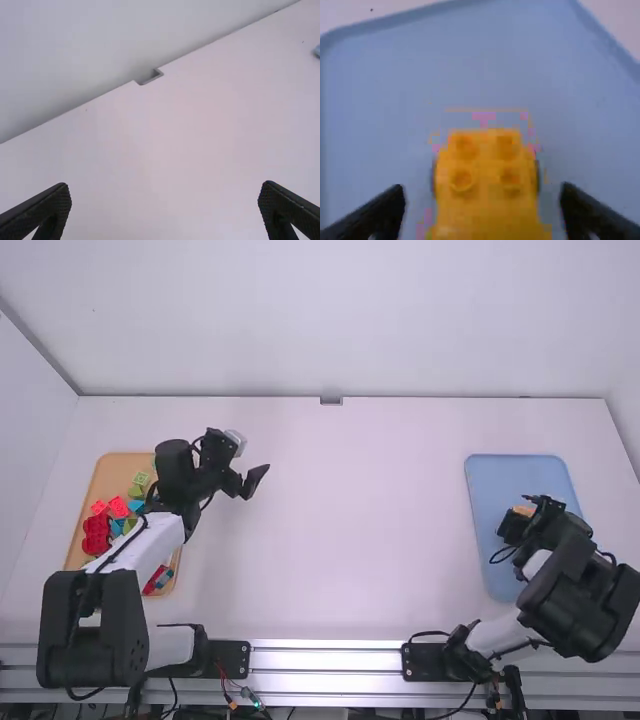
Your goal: Assemble lego blocks to make yellow taxi
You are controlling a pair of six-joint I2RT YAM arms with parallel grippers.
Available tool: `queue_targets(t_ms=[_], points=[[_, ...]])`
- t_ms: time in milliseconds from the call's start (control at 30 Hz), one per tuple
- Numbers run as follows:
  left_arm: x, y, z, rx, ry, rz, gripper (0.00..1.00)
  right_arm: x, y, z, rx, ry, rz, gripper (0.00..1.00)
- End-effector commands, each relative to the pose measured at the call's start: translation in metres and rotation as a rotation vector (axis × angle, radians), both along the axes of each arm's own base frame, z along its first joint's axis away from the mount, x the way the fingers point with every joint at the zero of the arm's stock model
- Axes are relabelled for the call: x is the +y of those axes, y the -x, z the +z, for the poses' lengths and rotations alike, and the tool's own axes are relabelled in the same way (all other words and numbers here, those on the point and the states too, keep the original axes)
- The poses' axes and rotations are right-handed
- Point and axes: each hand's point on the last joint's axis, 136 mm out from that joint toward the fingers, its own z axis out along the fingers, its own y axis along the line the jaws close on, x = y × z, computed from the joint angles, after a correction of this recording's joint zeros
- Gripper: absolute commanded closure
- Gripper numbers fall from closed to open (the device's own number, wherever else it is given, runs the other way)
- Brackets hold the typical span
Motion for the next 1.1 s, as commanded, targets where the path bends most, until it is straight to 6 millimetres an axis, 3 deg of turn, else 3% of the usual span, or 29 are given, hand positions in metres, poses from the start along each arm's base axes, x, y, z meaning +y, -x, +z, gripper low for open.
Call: queue_targets(t_ms=[0, 100, 200, 333, 467, 667, 700, 733, 833, 1067], points=[[0.008, -0.004, 0.007, 0.004, 0.032, 0.075, 0.01, -0.004, -0.014, 0.012, -0.021, -0.009, -0.011, 0.01], [0.016, -0.008, 0.010, 0.018, 0.052, 0.164, 0.01, -0.005, -0.015, 0.016, -0.002, -0.022, -0.055, 0.01], [0.016, -0.007, 0.025, -0.019, 0.048, 0.180, 0.01, -0.005, -0.012, 0.031, 0.027, 0.008, -0.125, 0.01], [0.011, 0.001, 0.054, -0.072, 0.091, 0.183, 0.01, 0.012, -0.012, 0.059, 0.046, 0.071, -0.118, 0.02], [0.014, 0.019, 0.090, -0.126, 0.149, 0.205, 0.01, 0.045, -0.010, 0.106, -0.003, 0.128, -0.058, 0.01], [0.009, 0.056, 0.144, -0.259, 0.163, 0.189, 0.01, 0.100, -0.004, 0.188, -0.214, 0.193, 0.072, 0.01], [0.009, 0.057, 0.145, -0.263, 0.164, 0.189, 0.01, 0.101, -0.004, 0.190, -0.221, 0.195, 0.075, 0.01], [0.009, 0.068, 0.159, -0.305, 0.166, 0.185, 0.01, 0.116, 0.000, 0.219, -0.314, 0.220, 0.108, 0.02], [0.008, 0.084, 0.176, -0.355, 0.168, 0.183, 0.01, 0.138, 0.011, 0.256, -0.440, 0.245, 0.158, 0.01], [0.006, 0.095, 0.144, -0.253, 0.220, 0.230, 0.08, 0.166, 0.020, 0.235, -0.443, 0.148, 0.221, 0.09]])
